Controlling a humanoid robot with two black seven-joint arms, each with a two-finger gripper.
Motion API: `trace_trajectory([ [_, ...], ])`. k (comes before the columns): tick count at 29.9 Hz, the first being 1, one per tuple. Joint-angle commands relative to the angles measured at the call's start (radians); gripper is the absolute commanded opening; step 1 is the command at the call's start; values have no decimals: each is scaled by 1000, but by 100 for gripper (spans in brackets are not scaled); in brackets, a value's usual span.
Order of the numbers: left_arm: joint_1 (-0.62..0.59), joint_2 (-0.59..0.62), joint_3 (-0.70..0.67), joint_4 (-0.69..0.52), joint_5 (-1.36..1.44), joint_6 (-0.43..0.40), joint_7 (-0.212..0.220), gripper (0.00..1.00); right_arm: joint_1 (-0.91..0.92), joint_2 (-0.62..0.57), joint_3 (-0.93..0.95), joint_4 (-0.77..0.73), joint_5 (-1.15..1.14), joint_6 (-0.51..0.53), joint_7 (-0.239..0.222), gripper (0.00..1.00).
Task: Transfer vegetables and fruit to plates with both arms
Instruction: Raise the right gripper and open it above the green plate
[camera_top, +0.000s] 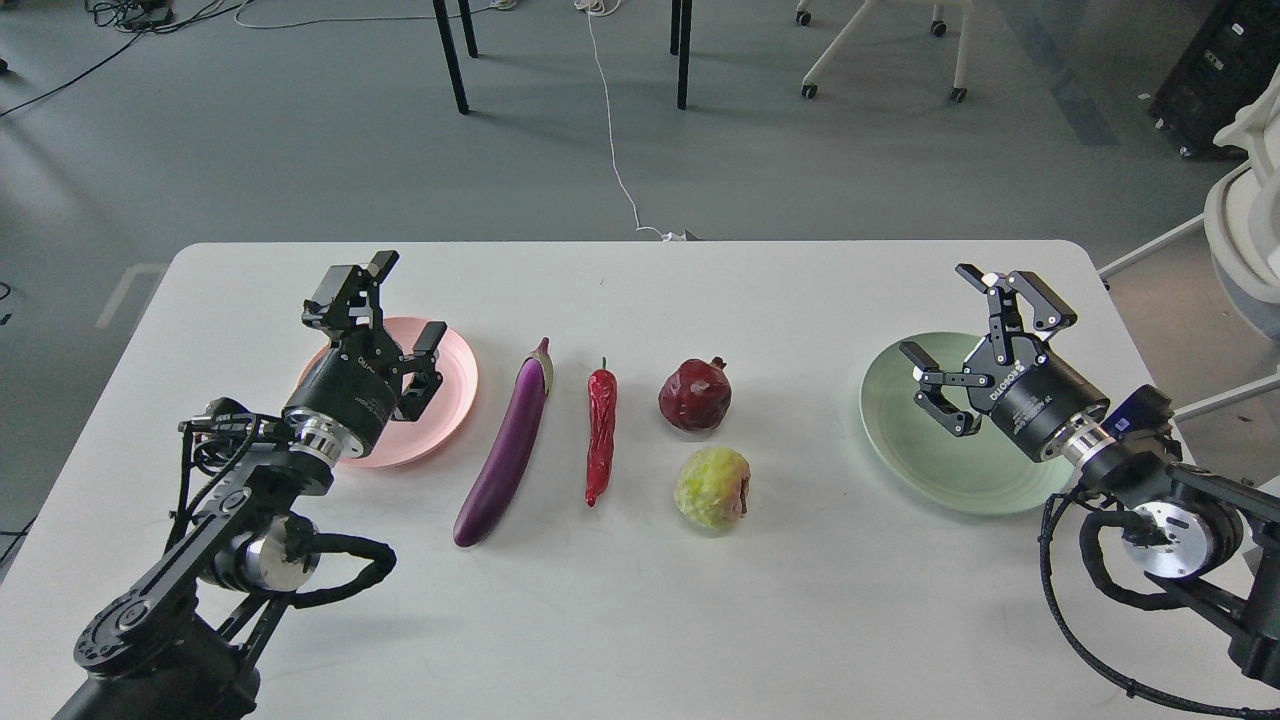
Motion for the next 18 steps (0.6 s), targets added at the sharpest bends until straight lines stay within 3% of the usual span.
trace_trajectory([
  [1,0,1,1,-11,-3,17,-9,98,-10,0,7,2,0,-1,0,98],
  [10,-3,12,2,-9,-11,5,-32,98,29,-12,-3,44,-78,2,0,98],
  [13,-4,26,5,-9,-9,0,-29,98,114,-51,-28,57,-246,2,0,99],
  [18,-3,30,5,-14,-9,6,-64,98,366,-84,-184,55,-455,5,0,98],
])
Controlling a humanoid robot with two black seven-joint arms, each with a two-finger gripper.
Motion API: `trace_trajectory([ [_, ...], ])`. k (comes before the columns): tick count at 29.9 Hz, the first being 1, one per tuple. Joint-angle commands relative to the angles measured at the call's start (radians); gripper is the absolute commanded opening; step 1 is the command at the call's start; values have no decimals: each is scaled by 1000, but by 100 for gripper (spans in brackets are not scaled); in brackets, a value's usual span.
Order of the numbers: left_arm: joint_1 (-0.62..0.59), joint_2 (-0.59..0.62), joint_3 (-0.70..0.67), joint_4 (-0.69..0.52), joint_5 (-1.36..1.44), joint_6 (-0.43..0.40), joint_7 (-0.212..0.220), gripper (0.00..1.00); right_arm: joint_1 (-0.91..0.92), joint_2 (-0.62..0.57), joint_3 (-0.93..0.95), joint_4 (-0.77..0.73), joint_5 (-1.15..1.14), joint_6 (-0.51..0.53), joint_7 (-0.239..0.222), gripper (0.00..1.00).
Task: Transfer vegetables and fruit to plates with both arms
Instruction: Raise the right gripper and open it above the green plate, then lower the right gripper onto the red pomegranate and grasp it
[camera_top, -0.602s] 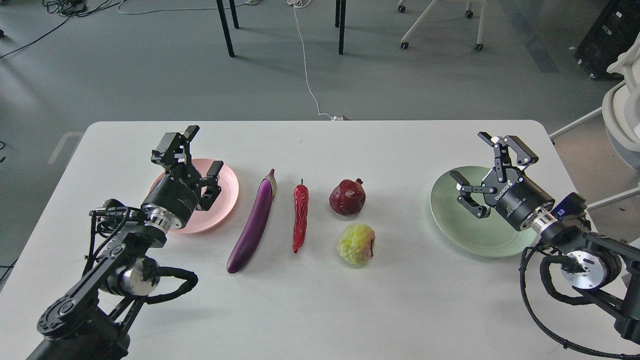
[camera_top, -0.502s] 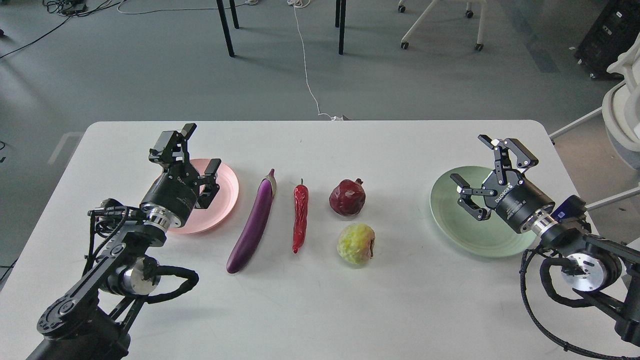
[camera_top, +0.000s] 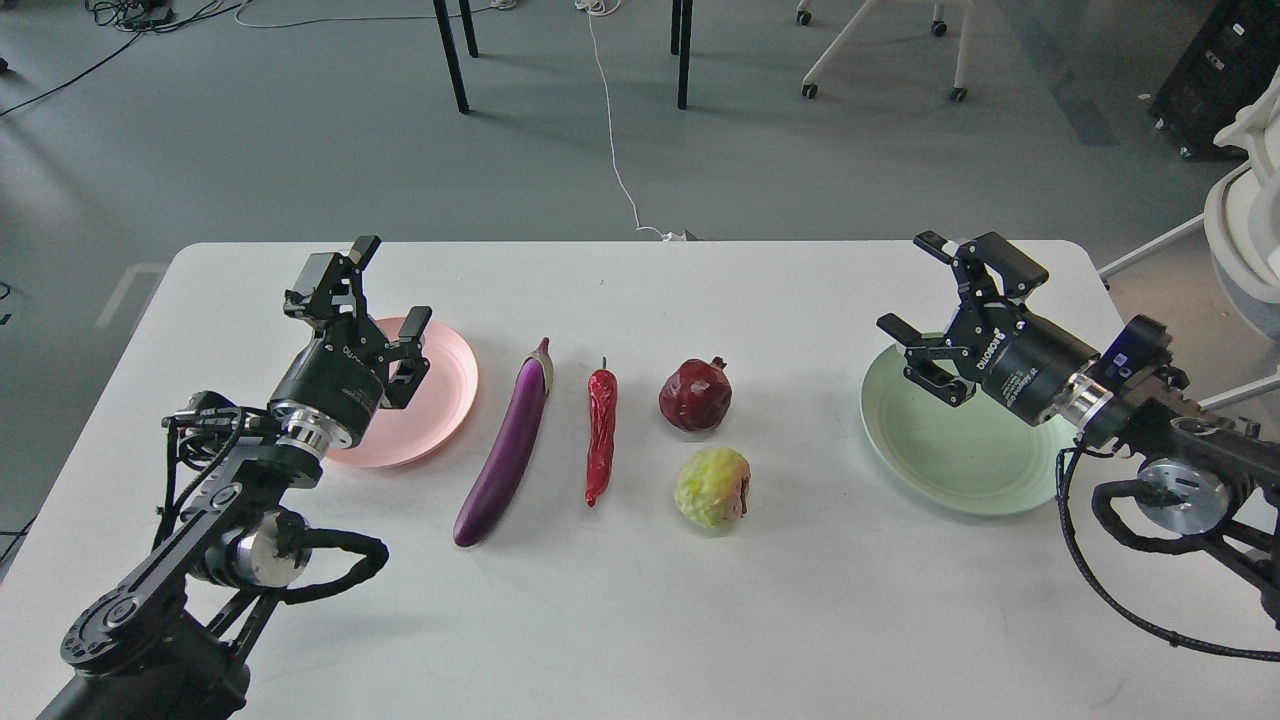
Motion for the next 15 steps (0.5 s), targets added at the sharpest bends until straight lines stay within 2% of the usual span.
trace_trajectory([
  [1,1,4,2,-2,1,4,-18,98,219,-13,-158,-5,-148,1,0,98],
  [5,-1,6,2,-5,7,3,-19,98,495,11,-403,-15,-378,-7,0,99],
  [9,1,7,2,-17,7,1,-21,98,697,179,-649,-117,-553,-51,0,99],
  [15,7,12,3,-46,7,1,-45,98,754,428,-888,-255,-689,-234,0,99],
])
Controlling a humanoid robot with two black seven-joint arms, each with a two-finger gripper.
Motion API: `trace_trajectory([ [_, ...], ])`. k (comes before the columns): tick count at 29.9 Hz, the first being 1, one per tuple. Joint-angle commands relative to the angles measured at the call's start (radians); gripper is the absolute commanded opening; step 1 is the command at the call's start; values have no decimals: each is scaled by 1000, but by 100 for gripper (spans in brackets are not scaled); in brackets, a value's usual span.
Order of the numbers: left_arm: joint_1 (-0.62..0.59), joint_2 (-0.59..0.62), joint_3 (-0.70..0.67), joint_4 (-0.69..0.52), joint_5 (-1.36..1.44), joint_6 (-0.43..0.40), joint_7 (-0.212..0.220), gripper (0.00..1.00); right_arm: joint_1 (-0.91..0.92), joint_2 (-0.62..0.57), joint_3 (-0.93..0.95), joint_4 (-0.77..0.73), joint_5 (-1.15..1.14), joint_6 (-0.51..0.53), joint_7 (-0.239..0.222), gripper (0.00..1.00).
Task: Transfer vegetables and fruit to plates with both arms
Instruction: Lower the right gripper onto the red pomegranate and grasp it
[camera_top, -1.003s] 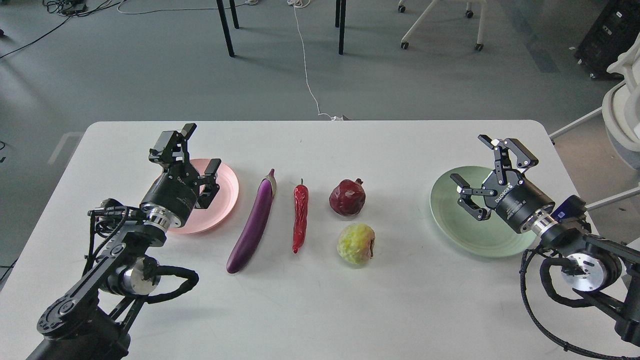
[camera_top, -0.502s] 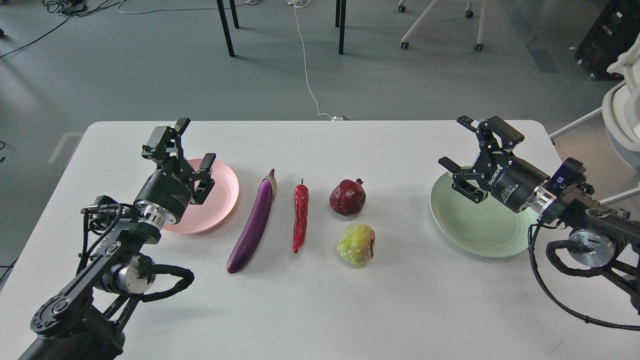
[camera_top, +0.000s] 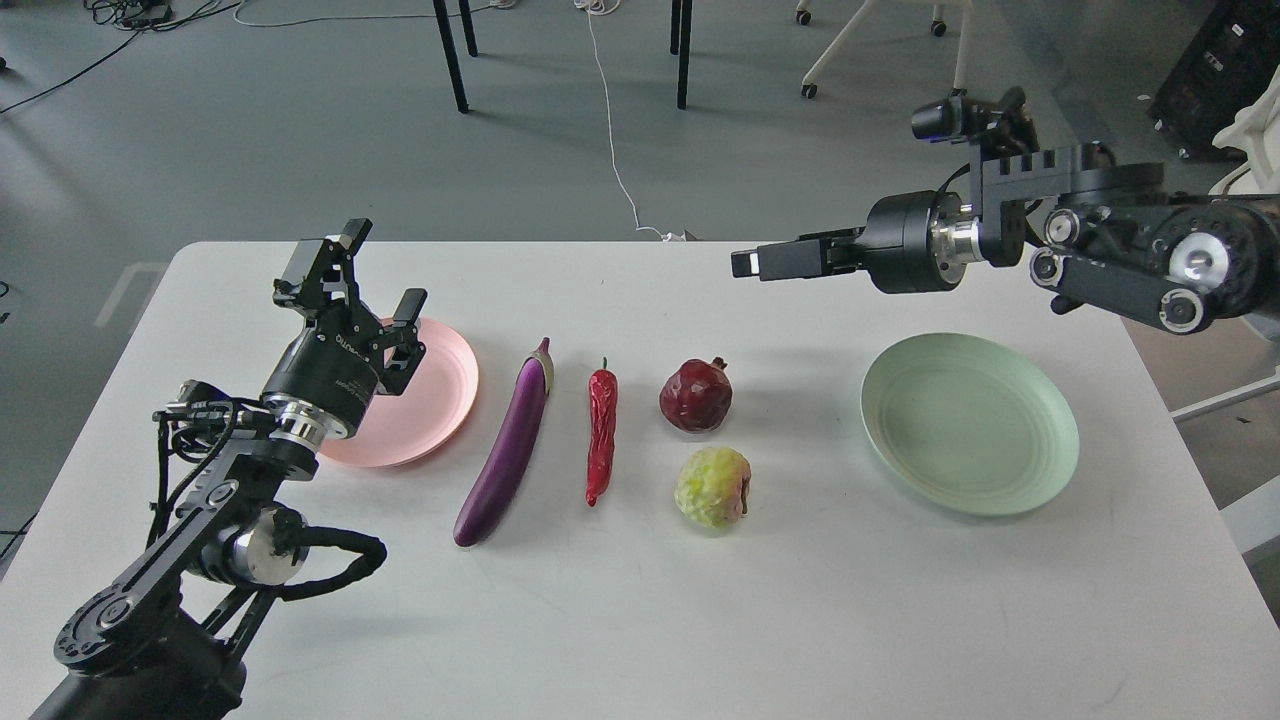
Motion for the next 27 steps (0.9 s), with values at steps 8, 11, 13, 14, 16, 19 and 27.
trace_trajectory([
  [8,8,21,1,-16,0,-2,-10,98,1,303,-226,-201,-79,-119,0,99],
  [11,10,23,-1,-19,0,-2,-11,98,-3,341,-243,-213,-111,-119,0,99],
  [13,14,23,-2,-20,0,-2,-11,98,-9,360,-276,-215,-149,-122,0,98],
  [14,14,23,-2,-20,0,-2,-11,98,-12,367,-289,-215,-157,-122,0,98],
  [16,14,23,-2,-22,0,-2,-11,98,-17,370,-298,-215,-161,-122,0,98],
  [19,16,23,-4,-22,0,-2,-13,98,-18,372,-305,-213,-169,-122,0,98],
  [27,16,23,-4,-22,0,-2,-13,98,-51,386,-330,-227,-195,-158,0,98],
])
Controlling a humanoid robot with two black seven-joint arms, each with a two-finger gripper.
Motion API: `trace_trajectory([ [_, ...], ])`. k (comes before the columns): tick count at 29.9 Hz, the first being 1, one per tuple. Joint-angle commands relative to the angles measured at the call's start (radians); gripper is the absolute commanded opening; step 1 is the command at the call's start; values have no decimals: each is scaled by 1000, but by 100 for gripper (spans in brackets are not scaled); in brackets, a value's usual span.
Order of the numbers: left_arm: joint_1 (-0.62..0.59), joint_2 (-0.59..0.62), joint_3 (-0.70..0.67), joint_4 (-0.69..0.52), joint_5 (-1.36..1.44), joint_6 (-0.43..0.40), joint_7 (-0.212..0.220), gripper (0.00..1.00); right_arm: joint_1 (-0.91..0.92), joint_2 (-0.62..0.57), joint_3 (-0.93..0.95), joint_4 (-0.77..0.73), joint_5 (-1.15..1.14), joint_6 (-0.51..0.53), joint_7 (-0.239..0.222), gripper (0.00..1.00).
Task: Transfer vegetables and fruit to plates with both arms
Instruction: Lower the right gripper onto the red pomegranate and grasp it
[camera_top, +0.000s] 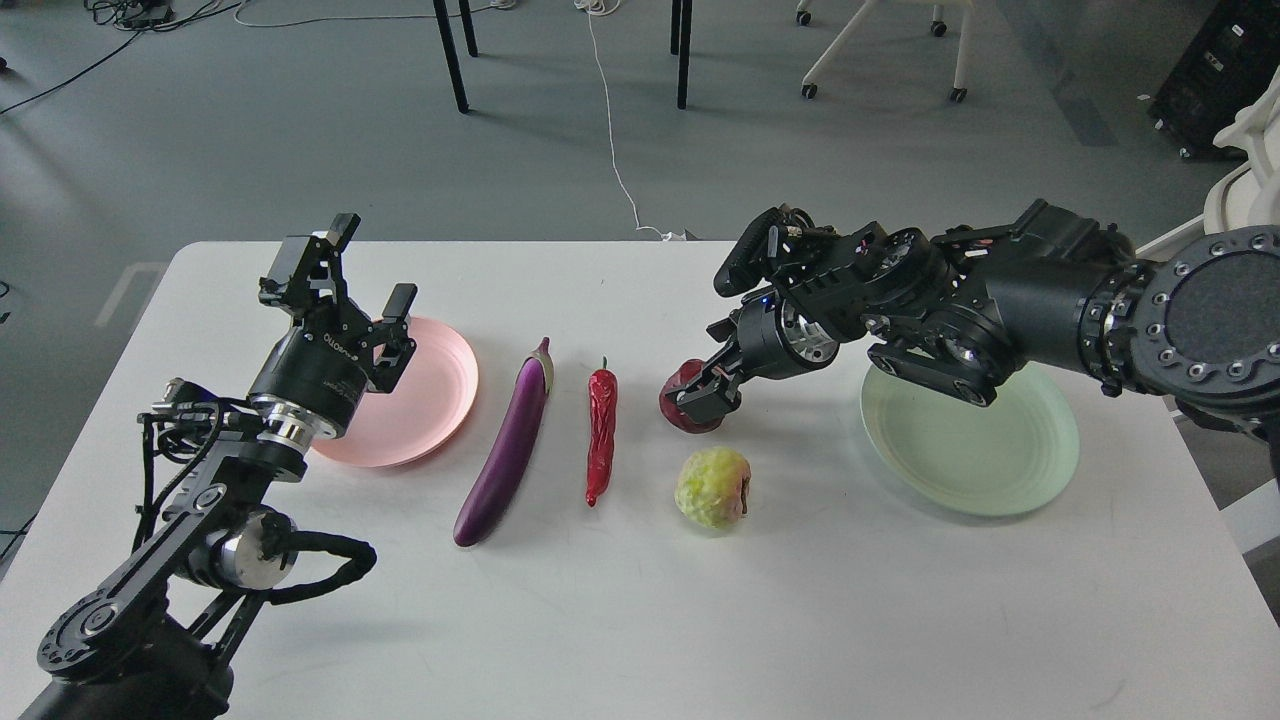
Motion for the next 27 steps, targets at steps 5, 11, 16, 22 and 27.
trace_trajectory([
  [5,0,0,0,0,0,0,0,98,-35,4,-39,-14,-2,-61,0,97],
  [11,0,2,2,0,0,-1,0,98,-41,4,-41,-12,-2,-81,0,95],
  [16,0,2,0,0,0,-1,0,98,-41,4,-44,-12,-2,-94,0,94],
  [22,0,12,2,-2,0,-1,0,98,-46,4,-42,-8,-1,-94,0,93],
  [27,0,15,3,-15,0,-1,2,98,-49,4,-44,-5,-2,-94,0,87],
])
